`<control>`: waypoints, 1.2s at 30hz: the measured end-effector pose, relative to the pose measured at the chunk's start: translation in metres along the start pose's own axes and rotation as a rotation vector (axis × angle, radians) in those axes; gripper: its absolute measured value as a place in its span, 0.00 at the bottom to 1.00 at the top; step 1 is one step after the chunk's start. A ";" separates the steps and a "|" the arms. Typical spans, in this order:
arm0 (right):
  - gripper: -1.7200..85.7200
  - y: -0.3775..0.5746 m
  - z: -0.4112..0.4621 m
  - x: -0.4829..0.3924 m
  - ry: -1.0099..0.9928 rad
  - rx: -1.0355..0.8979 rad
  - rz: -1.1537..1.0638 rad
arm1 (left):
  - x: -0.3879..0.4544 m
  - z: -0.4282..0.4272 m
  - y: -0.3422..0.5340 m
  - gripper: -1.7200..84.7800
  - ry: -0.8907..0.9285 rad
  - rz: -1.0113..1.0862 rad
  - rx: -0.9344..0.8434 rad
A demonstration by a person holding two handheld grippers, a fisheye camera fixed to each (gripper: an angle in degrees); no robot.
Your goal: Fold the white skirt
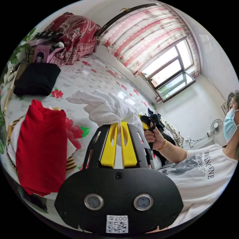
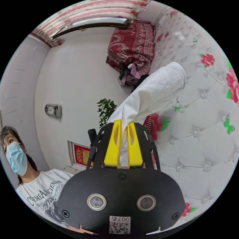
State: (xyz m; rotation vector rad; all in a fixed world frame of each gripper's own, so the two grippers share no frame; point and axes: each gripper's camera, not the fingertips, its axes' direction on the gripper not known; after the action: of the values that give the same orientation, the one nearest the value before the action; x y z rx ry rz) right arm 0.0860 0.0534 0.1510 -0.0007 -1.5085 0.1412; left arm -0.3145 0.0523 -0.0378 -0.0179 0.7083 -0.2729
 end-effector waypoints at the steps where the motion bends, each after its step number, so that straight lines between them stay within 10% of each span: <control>1: 0.05 -0.002 0.012 -0.007 -0.006 -0.009 -0.007 | 0.000 -0.021 0.004 0.02 -0.050 -0.009 0.004; 11: 0.06 0.079 0.108 0.018 0.413 -0.393 -0.020 | -0.068 -0.053 0.170 0.07 -0.548 -0.590 -0.086; 23: 0.04 0.277 -0.046 0.025 1.318 -0.648 0.061 | 0.092 0.023 0.175 0.06 -0.802 -0.142 -0.059; 36: 0.03 0.304 -0.181 -0.085 1.220 0.032 0.071 | 0.278 0.321 0.194 0.01 -0.535 0.299 -0.566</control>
State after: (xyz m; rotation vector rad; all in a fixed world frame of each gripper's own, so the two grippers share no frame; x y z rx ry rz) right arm 0.2334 0.3626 0.0278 -0.0980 -0.2875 0.1745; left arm 0.1406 0.1444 0.0073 -0.5024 0.2291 0.2243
